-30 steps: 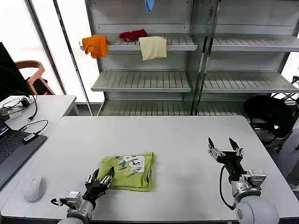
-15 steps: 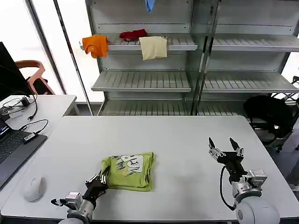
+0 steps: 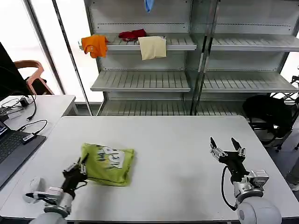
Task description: Fold and organize the clothes.
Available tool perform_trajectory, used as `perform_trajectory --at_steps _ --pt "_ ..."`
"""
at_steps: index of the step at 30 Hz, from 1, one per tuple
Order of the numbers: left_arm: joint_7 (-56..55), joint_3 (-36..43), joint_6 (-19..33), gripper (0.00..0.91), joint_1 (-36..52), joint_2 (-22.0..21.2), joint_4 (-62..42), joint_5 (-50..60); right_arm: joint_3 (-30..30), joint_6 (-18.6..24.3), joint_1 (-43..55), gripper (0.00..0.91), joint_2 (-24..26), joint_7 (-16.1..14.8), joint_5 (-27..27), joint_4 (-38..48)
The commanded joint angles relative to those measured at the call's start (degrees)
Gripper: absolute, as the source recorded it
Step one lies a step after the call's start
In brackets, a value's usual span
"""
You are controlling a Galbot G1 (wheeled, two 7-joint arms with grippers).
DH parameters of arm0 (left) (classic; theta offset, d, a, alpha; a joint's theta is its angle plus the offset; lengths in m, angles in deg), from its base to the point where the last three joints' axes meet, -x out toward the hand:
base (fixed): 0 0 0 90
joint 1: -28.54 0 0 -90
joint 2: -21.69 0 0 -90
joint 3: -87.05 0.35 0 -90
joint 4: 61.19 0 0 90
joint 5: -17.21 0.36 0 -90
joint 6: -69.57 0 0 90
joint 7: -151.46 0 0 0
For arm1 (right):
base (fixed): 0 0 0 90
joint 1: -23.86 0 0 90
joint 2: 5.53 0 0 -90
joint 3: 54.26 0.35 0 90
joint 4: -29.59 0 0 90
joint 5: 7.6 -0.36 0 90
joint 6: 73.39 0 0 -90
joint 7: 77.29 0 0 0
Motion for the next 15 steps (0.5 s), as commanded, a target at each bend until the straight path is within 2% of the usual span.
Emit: perform_trajectory --at_steps 1,5,8,12,15 --pt "3.77 -17.37 8.91 0.020 2.32 9.15 -0.70 27.26 -0.01 0.48 0.19 0.907 -0.18 -0.03 -0.39 1.06" --pt "4.79 -18.13 7.95 0.020 4.17 13.16 1.37 28.70 -0.29 0.95 0.19 0.907 -0.24 -0.15 -0.39 1.71" --pt "5.32 -15.25 6.23 0.020 4.91 13.89 4.17 29.01 -0.24 1.18 0.16 0.907 -0.11 -0.26 -0.46 2.14" --pt "5.16 -8.50 7.11 0.020 5.00 11.37 5.35 33.40 0.47 1.52 -0.06 0.907 0.26 -0.40 -1.19 2.80" --pt "4.46 2.70 8.65 0.020 4.61 8.30 2.57 37.41 1.25 1.77 -0.53 0.907 0.47 -0.41 -1.74 3.31"
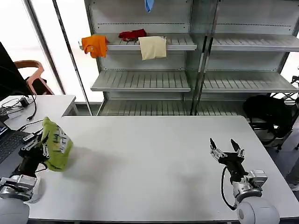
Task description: Fold and organize the clothes.
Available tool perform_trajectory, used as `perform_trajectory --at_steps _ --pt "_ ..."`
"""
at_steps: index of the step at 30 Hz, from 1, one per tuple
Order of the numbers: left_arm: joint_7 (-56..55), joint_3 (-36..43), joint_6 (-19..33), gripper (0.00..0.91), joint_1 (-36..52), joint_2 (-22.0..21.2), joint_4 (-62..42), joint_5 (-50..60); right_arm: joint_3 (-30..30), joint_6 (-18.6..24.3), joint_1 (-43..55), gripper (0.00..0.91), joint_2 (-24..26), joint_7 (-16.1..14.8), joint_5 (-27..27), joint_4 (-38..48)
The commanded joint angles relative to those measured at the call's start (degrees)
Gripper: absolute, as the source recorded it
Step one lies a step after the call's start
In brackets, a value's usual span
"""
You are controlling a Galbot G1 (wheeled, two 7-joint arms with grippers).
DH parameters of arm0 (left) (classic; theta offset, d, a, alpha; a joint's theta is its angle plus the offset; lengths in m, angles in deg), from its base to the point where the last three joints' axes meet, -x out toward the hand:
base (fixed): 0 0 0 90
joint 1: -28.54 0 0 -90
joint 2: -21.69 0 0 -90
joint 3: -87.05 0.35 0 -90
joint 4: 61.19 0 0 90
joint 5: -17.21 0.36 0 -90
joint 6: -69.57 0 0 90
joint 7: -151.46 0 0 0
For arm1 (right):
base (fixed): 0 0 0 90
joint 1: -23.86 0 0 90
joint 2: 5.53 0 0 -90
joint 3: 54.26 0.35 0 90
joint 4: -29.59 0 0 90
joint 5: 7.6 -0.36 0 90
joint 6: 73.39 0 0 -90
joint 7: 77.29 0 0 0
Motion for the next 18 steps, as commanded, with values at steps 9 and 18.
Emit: perform_trajectory --at_steps 9,18 --pt "-0.82 31.73 9.38 0.020 3.33 -10.32 -16.54 25.65 3.90 0.73 -2.19 0.907 1.05 -0.01 -2.24 1.25" --pt "-1.12 39.78 -5.29 0.232 8.36 -7.64 -9.18 7.62 2.91 0.09 -1.27 0.907 0.17 0.27 -1.20 0.80"
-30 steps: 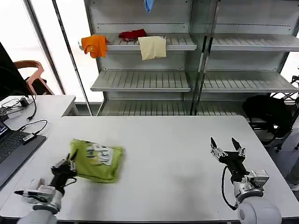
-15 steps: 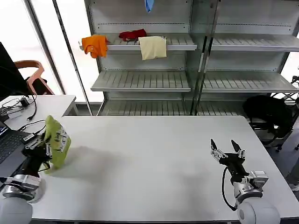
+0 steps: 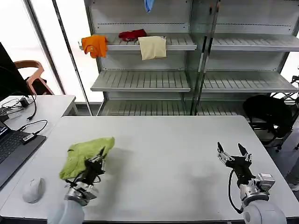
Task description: Fold and organize the clothes.
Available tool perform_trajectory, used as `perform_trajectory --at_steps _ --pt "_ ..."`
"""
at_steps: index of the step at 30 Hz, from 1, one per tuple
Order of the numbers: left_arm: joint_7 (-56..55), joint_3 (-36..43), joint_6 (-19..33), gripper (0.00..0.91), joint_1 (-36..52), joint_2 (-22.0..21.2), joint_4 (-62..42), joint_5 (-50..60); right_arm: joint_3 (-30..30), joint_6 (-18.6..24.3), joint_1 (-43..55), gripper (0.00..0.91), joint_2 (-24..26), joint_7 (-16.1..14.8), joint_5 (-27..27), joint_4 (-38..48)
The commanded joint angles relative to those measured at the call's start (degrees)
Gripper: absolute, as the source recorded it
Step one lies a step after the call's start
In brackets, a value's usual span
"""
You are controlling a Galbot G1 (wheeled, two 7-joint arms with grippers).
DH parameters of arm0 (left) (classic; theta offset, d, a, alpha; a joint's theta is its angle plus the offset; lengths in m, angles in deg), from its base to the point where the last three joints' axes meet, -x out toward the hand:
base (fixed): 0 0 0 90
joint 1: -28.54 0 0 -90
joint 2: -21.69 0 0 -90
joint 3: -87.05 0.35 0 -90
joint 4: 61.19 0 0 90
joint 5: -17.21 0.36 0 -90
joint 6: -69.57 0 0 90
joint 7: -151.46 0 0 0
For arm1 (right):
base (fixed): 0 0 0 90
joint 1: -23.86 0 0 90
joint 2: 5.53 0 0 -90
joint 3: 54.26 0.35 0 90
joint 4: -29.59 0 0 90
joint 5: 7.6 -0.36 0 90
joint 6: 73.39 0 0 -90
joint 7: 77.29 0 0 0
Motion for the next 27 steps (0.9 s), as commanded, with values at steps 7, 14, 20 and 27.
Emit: perform_trajectory --at_steps 7,14,20,27 --pt "-3.24 19.07 -18.65 0.907 6.74 -0.44 1.45 -21.05 -2.20 -1.29 1.18 0.907 -0.88 0.45 2.18 0.12" --pt "-5.24 23.25 -20.74 0.907 9.06 -1.23 -0.26 -26.59 -5.56 -2.01 0.87 0.907 -1.51 0.01 5.47 -0.31" --pt "-6.40 22.02 -21.20 0.907 10.21 -1.22 3.50 -32.83 -11.92 -7.83 1.32 0.907 -2.32 0.63 4.99 -2.51" --pt "-5.83 8.53 -21.14 0.907 7.11 4.68 11.44 -39.86 -31.75 -11.97 6.75 0.907 -2.67 9.73 -9.53 0.65"
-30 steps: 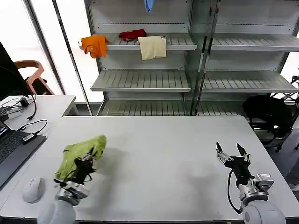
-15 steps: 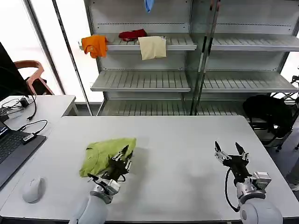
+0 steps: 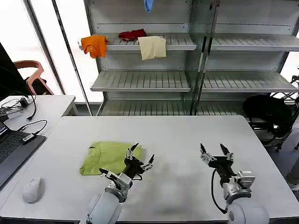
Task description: Fold and organize the clothes.
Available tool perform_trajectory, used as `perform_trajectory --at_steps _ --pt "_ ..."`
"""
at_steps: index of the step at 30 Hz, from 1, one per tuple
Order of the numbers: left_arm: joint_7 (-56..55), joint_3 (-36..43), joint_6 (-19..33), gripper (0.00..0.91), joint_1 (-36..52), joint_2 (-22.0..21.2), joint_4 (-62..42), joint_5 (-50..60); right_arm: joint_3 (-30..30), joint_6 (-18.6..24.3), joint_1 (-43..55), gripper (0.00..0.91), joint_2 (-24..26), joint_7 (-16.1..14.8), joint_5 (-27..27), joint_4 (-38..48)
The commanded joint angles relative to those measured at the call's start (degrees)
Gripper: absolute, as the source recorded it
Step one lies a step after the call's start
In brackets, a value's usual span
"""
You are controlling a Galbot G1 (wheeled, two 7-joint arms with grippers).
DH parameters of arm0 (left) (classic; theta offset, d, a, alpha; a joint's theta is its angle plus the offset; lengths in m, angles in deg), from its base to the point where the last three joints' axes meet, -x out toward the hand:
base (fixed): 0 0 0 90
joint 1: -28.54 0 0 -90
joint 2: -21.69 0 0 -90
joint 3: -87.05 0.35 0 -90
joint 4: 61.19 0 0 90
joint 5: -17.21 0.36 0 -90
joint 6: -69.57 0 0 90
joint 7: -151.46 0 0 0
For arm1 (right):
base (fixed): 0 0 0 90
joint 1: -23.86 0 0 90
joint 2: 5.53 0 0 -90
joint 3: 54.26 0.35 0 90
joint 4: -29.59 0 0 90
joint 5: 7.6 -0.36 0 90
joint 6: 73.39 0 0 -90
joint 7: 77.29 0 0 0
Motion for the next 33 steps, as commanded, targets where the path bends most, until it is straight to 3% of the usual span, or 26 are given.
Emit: perform_trajectory --at_steps 1,8,15,18,19,25,33 --pt "-0.55 -13.95 -2.17 0.907 -2.06 5.94 8.88 -13.94 -23.99 -6.06 6.54 0.907 -0.39 11.16 -15.95 3.81" --pt "-0.29 -28.49 -0.92 0.907 -7.58 6.17 7.65 -20.68 -33.35 -6.18 12.30 0.907 -10.18 15.04 -18.89 17.98" --pt "-0.59 -33.03 0.90 0.907 -11.92 4.76 7.01 -22.74 -34.89 -6.13 14.69 0.907 -13.57 16.67 -20.38 22.98" --pt "-0.64 -33.59 1.24 0.907 -12.37 4.42 6.84 -22.91 -34.54 -6.10 15.32 0.373 -13.68 18.56 -21.31 23.22" --pt "-0.68 -33.69 1.24 0.907 -12.31 4.33 6.80 -23.04 -34.22 -6.08 15.60 0.000 -13.68 19.65 -21.75 23.32" --pt "-0.74 -33.75 1.25 0.907 -11.82 4.22 6.83 -23.26 -32.64 -5.94 15.57 0.000 -13.58 22.65 -22.87 20.92" --pt "-1.09 -32.76 1.70 0.907 -12.00 3.23 6.27 -22.79 -28.45 -5.90 15.34 0.000 -11.52 23.60 -23.36 17.21"
